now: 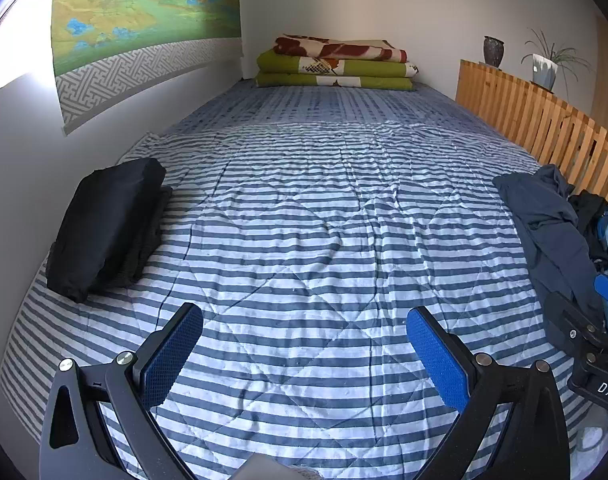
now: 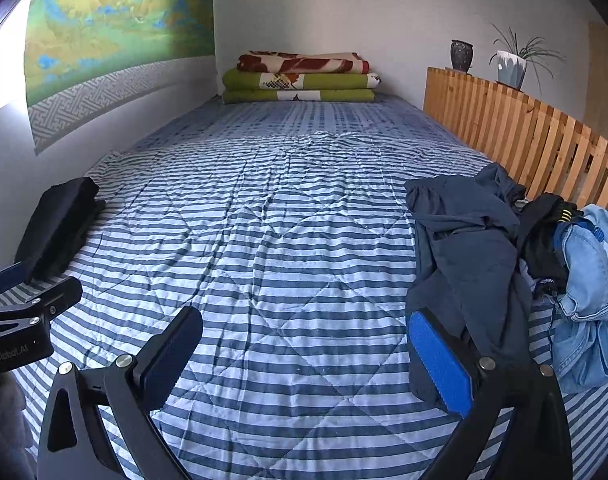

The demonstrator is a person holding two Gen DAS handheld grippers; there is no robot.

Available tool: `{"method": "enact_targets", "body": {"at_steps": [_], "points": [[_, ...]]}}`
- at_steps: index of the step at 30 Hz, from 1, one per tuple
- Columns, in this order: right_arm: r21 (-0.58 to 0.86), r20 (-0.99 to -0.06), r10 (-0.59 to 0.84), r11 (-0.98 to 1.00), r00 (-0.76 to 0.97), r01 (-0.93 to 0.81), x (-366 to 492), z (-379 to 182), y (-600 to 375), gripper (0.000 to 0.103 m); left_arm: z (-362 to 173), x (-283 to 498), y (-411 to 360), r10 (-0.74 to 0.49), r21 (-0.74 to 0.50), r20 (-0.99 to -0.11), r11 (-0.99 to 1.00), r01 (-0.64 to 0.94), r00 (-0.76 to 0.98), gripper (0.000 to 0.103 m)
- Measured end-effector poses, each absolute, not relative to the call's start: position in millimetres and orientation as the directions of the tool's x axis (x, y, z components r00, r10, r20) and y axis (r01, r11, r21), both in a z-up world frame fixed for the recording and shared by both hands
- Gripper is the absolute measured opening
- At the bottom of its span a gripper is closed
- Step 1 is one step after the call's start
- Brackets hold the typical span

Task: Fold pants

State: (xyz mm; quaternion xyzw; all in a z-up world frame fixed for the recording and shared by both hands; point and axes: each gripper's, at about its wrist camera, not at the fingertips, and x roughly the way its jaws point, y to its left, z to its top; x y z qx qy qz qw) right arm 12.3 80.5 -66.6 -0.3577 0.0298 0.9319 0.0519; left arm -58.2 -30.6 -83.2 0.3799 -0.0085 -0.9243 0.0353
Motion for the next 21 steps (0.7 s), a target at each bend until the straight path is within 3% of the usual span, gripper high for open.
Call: {"method": "enact_targets", "body": {"at_steps": [21], "points": [[0.004, -0.673, 0.086, -0.993, -0.735, -0.120, 11.1, -68.3, 79.9, 0.102, -82.8, -54.9, -32.8, -0.070, 0.044, -0.698, -0.997, 0.056, -0.712, 0.103]]}}
